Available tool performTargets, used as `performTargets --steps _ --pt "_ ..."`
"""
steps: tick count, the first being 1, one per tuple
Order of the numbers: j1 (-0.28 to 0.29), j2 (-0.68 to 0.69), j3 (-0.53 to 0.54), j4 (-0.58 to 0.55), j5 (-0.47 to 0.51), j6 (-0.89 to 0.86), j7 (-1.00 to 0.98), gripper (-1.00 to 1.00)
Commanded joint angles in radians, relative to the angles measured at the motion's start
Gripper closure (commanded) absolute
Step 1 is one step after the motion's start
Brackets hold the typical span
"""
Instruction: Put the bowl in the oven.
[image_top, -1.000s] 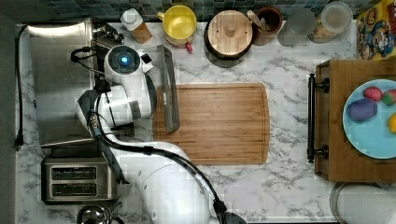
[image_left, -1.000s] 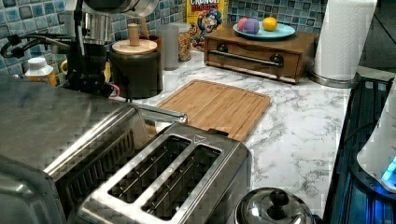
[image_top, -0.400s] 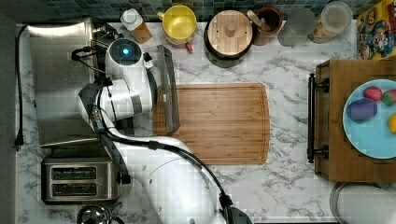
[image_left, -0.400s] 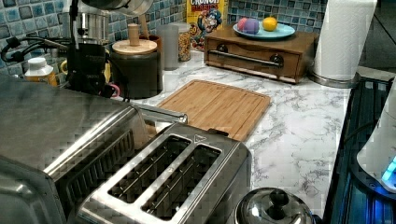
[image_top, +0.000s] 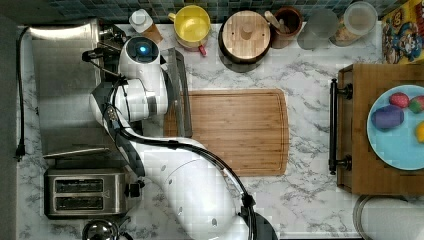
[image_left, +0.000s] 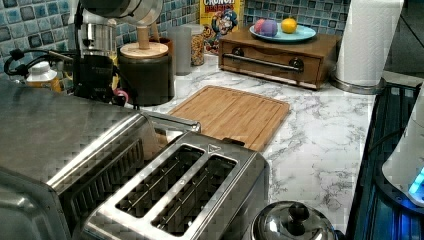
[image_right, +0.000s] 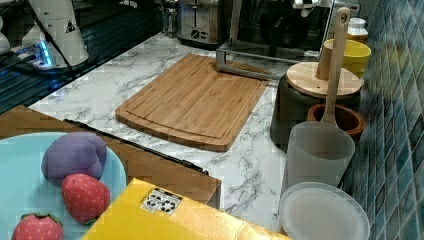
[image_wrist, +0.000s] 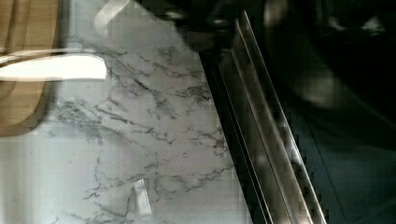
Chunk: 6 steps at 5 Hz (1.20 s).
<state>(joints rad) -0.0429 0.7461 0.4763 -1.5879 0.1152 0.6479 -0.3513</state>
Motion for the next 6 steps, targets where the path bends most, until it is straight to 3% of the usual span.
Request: performTargets --steps 1,3,6 --pt "-0.119 -0.113 0.157 -0.050 0.204 0.116 -0.066 0.00" --pt "-0.215 -0.177 0.181 -0.088 0.234 0.037 -0.093 0.00" --pt "-0.236 -0.210 0.188 -0.117 0.210 0.008 -0.132 0.00"
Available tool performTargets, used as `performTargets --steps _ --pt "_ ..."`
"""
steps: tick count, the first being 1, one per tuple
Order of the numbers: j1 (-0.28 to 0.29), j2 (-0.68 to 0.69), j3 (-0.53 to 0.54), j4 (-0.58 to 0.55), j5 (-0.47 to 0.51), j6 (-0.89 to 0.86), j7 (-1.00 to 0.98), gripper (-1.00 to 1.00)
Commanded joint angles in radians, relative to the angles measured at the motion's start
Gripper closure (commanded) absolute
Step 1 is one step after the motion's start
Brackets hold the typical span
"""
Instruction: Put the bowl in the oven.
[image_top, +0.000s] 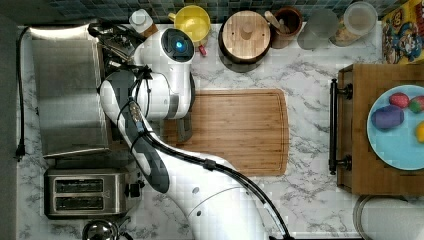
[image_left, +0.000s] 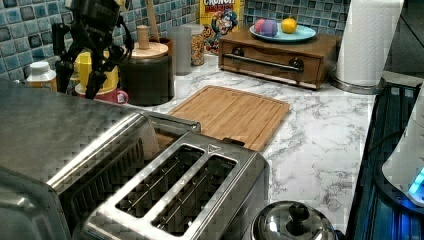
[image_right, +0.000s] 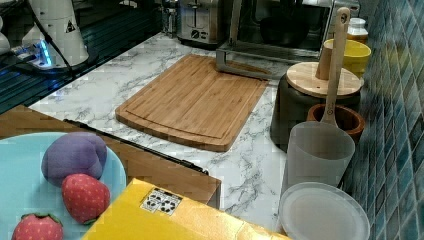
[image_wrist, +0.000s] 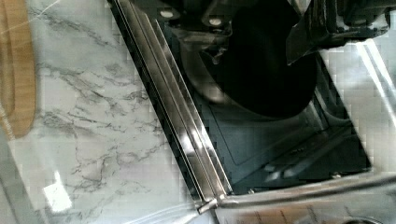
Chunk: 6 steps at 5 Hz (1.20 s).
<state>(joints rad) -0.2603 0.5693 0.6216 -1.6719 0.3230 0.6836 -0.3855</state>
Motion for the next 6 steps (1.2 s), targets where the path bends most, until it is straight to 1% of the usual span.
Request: performTargets --steps 1,6 --pt "-0.014 -0.035 0.037 -0.033 0.006 -0.028 -0.101 0.00" --pt "-0.011 -0.036 0.033 -0.033 0.009 -0.029 -0.102 0.00"
